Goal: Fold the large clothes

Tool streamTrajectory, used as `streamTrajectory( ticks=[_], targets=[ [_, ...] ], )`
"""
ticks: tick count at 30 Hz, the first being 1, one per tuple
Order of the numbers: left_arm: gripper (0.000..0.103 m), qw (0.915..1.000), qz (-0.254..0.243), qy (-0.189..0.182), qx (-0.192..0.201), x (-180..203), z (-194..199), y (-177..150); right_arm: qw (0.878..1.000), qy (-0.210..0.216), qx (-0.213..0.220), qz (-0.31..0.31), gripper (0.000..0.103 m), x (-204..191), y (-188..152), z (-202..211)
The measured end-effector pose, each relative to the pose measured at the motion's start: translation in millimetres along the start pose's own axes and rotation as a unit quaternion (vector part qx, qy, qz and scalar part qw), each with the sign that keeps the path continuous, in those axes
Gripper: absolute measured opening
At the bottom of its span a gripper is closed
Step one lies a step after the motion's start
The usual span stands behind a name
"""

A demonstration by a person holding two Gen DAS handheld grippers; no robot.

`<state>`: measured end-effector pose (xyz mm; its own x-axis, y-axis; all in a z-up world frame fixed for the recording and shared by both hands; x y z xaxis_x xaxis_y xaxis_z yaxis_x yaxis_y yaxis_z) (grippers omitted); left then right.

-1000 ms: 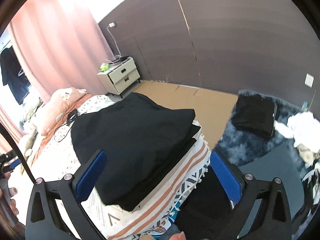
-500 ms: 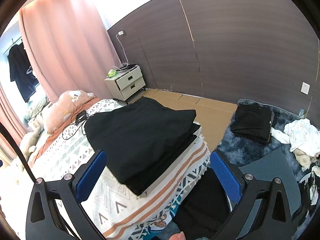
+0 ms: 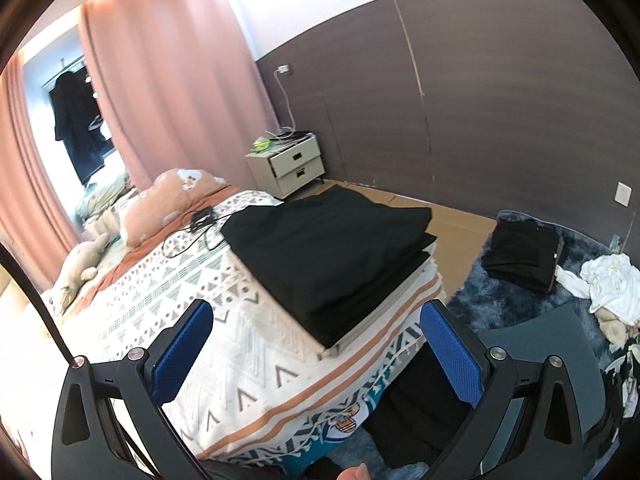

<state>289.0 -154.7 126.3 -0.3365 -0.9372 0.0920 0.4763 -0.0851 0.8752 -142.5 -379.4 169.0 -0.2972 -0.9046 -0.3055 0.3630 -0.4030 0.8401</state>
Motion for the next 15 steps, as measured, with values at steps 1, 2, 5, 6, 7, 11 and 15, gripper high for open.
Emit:
streamTrajectory(
  ticks=[1,2,5,6,7,11,15],
  targets=[
    [0.103,1.0000,-0.001,0.004,0.003,-2.5,6.1,-5.0,1.000,0.002,0.002,0.004,0.103,-2.5,-3.5,1.9],
    [0.103,0.9999,-0.001,0.010,0.007,-5.3,13.3,-12.2,1.000,0.005,0.005,0.007,0.103,-4.8,-6.5,4.0],
    [0.103,0.9997,0.004,0.020,0.009,-11.1,27.7,-30.5,1.000,0.007,0.007,0.019,0.103,-7.5,-18.7,2.7],
    [0.103,0.9997,0.007,0.022,0.009,-12.6,32.1,-36.0,1.000,0.011,0.005,0.025,0.103,-8.8,-24.2,3.3],
    [0.103,0.9996,0.010,0.024,0.010,-14.4,37.7,-42.1,0.999,0.013,0.004,0.029,0.103,-10.5,-29.0,4.6],
    [0.103,0.9987,0.030,0.035,0.021,-22.3,59.1,-62.7,0.999,0.030,-0.001,0.045,0.103,-15.8,-45.8,8.5],
    [0.103,0.9968,0.046,0.056,0.032,-28.9,84.1,-90.8,0.997,0.042,-0.004,0.064,0.103,-23.0,-67.0,12.5]
  ],
)
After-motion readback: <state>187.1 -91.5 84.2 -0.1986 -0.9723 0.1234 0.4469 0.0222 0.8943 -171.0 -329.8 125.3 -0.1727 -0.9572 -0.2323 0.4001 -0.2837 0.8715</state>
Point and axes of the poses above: each gripper's, at about its wrist camera, not at the fingertips, and z roughly against the way its jaws point, x to its right, y to its top, the point moved 6 cm from there along -z, roughly the way its jaws point, and after that the axes turned 7 degrees about y, right-handed, at the moved point
